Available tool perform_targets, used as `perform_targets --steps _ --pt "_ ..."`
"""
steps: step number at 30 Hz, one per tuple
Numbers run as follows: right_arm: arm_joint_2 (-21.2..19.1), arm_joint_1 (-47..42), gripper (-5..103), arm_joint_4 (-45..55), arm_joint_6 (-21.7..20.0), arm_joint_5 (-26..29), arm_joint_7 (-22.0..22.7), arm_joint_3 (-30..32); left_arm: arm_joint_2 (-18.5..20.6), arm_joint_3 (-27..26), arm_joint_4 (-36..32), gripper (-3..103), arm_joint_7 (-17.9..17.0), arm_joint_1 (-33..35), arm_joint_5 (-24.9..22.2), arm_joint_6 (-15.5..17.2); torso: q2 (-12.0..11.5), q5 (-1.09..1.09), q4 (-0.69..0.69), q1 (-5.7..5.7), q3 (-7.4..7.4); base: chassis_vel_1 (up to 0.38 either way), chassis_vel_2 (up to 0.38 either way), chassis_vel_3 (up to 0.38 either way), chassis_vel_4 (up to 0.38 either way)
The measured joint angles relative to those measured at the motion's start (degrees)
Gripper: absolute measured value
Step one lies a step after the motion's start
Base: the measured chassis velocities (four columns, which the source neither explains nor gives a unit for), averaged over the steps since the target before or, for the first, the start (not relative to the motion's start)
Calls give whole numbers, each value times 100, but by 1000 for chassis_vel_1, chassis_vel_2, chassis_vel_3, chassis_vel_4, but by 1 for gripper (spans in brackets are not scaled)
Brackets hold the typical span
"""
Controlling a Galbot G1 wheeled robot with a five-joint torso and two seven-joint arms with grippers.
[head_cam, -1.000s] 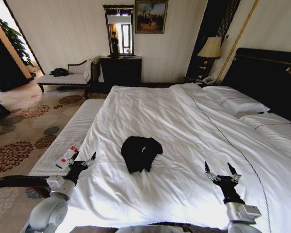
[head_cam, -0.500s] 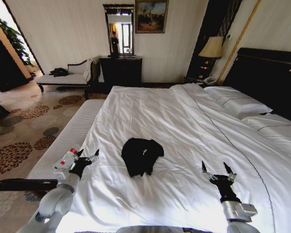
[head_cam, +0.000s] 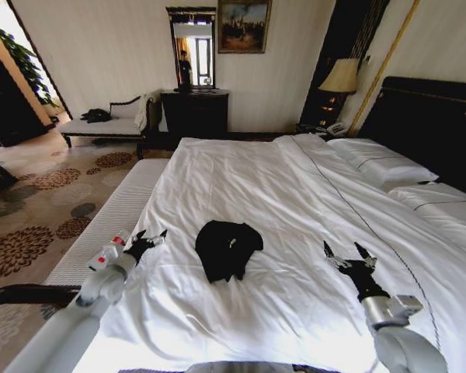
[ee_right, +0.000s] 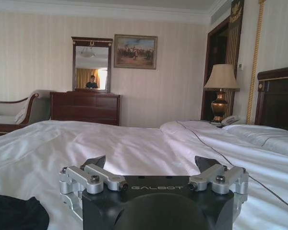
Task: Fold the clothes on the bed.
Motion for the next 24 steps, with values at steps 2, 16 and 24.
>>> perform_targets --steps 2,16,24 --pt "-25 26 100 -11 -23 11 7 -15 -1 217 155 100 19 -220 -122 41 0 0 1 0 0 0 0 0 0" --pt "87 94 100 -201 -50 -5 25 -25 -789 2247 1736 100 -24 -2282 -766 335 -1 2 2 1 0 0 0 0 0" --pt "179 93 100 -188 -55 -20 66 -10 -1058 2483 2218 100 -36 -2528 -996 480 -1 1 3 0 0 0 0 0 0"
